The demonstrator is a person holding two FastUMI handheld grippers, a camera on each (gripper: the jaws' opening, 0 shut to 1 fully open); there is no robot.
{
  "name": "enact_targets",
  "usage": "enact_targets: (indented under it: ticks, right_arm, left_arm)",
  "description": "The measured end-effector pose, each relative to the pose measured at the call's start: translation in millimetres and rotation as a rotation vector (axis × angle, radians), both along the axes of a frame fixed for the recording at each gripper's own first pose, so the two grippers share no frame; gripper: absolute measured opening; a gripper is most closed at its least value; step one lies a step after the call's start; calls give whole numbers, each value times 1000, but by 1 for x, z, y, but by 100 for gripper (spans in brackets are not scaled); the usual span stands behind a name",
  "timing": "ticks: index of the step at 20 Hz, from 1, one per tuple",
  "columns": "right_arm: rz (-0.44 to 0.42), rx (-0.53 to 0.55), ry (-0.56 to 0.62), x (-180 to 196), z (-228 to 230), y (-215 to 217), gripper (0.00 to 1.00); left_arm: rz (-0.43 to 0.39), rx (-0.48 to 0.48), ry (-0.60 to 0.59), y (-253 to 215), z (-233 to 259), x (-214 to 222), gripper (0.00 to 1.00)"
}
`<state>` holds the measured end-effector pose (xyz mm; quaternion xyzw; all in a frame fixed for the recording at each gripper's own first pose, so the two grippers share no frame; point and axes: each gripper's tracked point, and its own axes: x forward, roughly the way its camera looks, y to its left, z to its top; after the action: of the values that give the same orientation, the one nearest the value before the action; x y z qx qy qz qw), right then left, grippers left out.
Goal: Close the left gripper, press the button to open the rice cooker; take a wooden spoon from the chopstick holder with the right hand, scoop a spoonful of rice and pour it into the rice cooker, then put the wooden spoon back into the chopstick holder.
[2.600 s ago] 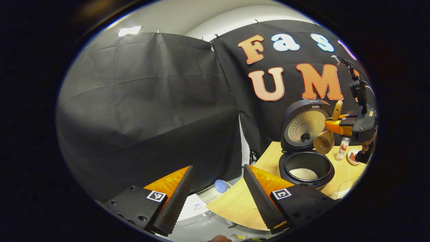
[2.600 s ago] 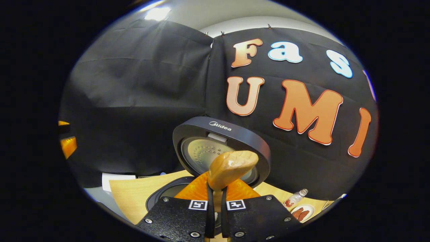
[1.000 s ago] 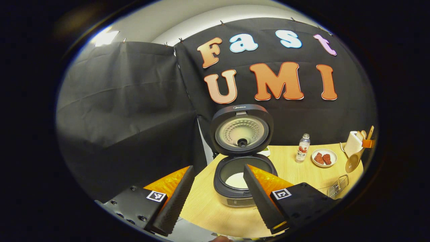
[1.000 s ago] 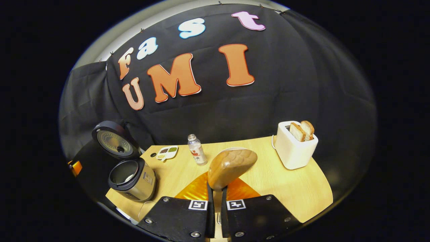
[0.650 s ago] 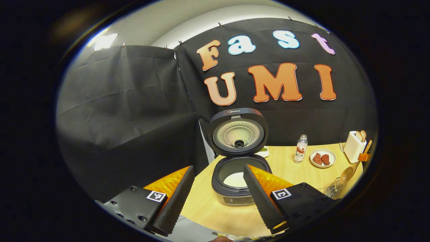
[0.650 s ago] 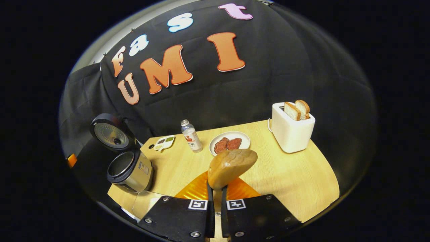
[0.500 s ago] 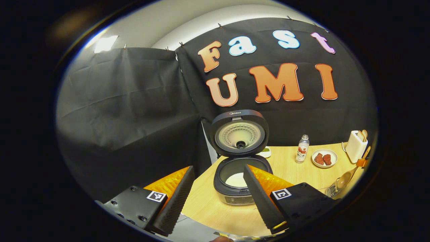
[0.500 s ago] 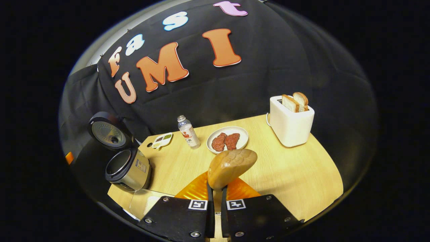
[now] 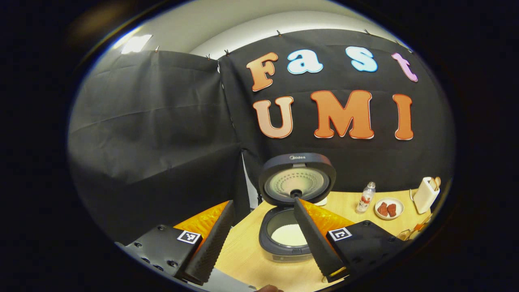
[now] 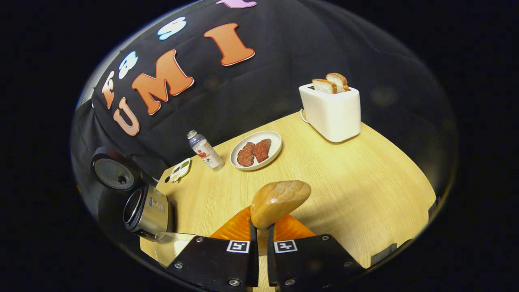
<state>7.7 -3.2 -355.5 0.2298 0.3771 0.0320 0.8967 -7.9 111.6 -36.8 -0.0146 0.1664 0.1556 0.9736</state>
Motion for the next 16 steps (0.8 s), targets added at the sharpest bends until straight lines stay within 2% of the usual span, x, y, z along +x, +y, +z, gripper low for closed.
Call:
enact_targets:
  ticks: [1, 2, 3, 5, 6, 8, 9, 10, 11, 12, 13, 14, 15, 16]
  right_arm:
    - [-2, 5, 20, -4, -3, 0, 10]
    - [-3, 12, 40, -9, -5, 0, 11]
    - [-7, 22, 59, -15, -5, -2, 13]
    - [-25, 59, 82, -18, -2, 0, 16]
    - [-32, 72, 91, -22, 0, -2, 17]
    - [-46, 64, 95, -27, 5, -10, 19]
    - [-53, 44, 90, -29, 9, -16, 13]
    - [-56, 25, 83, -31, 13, -22, 26]
    - [-55, 5, 73, -34, 20, -28, 31]
    - [-53, -20, 59, -37, 27, -33, 36]
    - [-53, -50, 40, -39, 35, -38, 39]
    - [-53, -80, 24, -41, 44, -44, 54]
    - [-58, -107, 4, -43, 54, -50, 65]
    - [-63, -129, -18, -44, 65, -56, 70]
  left_arm:
    - [-13, -33, -7, 0, 5, 13, 98]
    - [-26, -70, -25, 0, 11, 27, 90]
    - [-43, -99, -34, -1, 18, 42, 90]
    - [-79, -128, -42, -2, 26, 73, 98]
    - [-95, -139, -50, -4, 31, 86, 90]
    - [-120, -159, -44, -9, 34, 112, 97]
    - [-139, -177, -32, -14, 34, 126, 90]
    - [-149, -201, -22, -17, 34, 136, 90]
    - [-161, -224, -6, -20, 34, 149, 94]
    - [-162, -241, 10, -21, 32, 161, 90]
    - [-169, -249, 43, -22, 26, 172, 94]
    - [-165, -255, 63, -22, 21, 184, 90]
    - [-175, -262, 90, -25, 15, 197, 91]
    - [-183, -263, 117, -28, 10, 208, 90]
